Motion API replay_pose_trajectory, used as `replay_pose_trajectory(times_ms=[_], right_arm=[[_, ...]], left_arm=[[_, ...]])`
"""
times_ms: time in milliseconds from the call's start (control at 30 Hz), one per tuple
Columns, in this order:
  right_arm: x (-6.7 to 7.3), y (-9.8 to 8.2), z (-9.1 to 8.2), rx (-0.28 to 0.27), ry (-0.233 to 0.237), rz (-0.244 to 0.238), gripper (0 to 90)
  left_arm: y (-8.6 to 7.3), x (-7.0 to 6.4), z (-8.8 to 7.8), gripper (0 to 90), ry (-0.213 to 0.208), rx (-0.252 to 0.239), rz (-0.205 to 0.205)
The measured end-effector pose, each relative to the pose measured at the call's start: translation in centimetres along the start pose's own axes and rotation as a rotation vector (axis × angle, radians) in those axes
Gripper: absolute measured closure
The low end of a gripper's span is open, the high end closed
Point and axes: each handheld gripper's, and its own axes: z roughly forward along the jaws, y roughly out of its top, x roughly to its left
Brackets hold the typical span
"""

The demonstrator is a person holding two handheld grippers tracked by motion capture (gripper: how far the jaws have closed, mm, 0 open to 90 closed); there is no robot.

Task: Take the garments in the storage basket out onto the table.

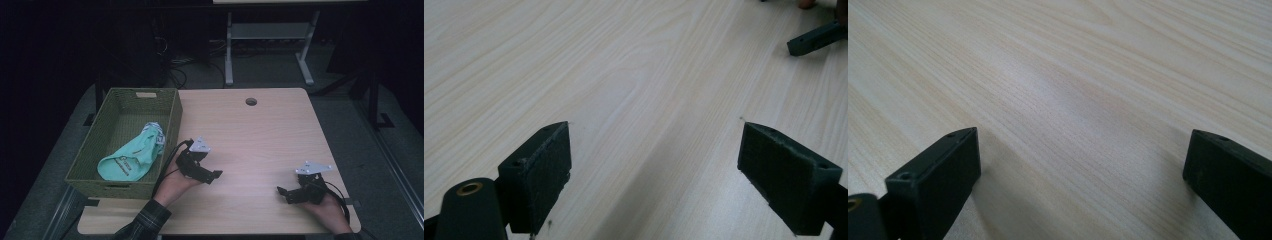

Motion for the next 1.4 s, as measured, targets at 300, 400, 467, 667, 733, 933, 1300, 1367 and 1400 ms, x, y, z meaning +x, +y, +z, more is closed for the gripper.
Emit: replay_pose_trajectory(times_ms=[300, 400, 467, 667, 733, 933, 1300, 1367, 1400], right_arm=[[0.0, 0.0, 0.0, 0.000, 0.000, 0.000, 1.4], [0.0, 0.0, 0.0, 0.000, 0.000, 0.000, 1.4], [0.0, 0.0, 0.0, 0.000, 0.000, 0.000, 1.4], [0.0, 0.0, 0.0, 0.000, 0.000, 0.001, 1.4], [0.0, 0.0, 0.0, 0.000, 0.000, 0.000, 1.4], [0.0, 0.0, 0.0, 0.001, -0.001, 0.001, 1.4], [0.0, 0.0, 0.0, 0.001, -0.002, 0.001, 1.4], [0.0, 0.0, 0.0, 0.000, -0.002, 0.001, 1.4], [0.0, 0.0, 0.0, 0.000, -0.002, 0.001, 1.4]], left_arm=[[0.4, 0.0, -0.4, 13.4, -0.007, -0.007, 0.009], [0.5, 0.0, -0.6, 13.4, -0.011, -0.013, 0.008], [0.7, 0.0, -0.7, 13.3, -0.011, -0.013, 0.011], [1.0, 0.0, -1.0, 13.4, -0.010, -0.022, 0.020], [1.1, 0.0, -1.1, 13.4, -0.010, -0.024, 0.021], [1.4, 0.0, -1.4, 13.3, -0.018, -0.025, 0.021], [2.0, 0.3, -2.2, 13.4, -0.017, -0.040, 0.022], [2.0, 0.4, -2.3, 13.5, -0.016, -0.039, 0.024], [2.0, 0.4, -2.4, 13.4, -0.017, -0.038, 0.024]])
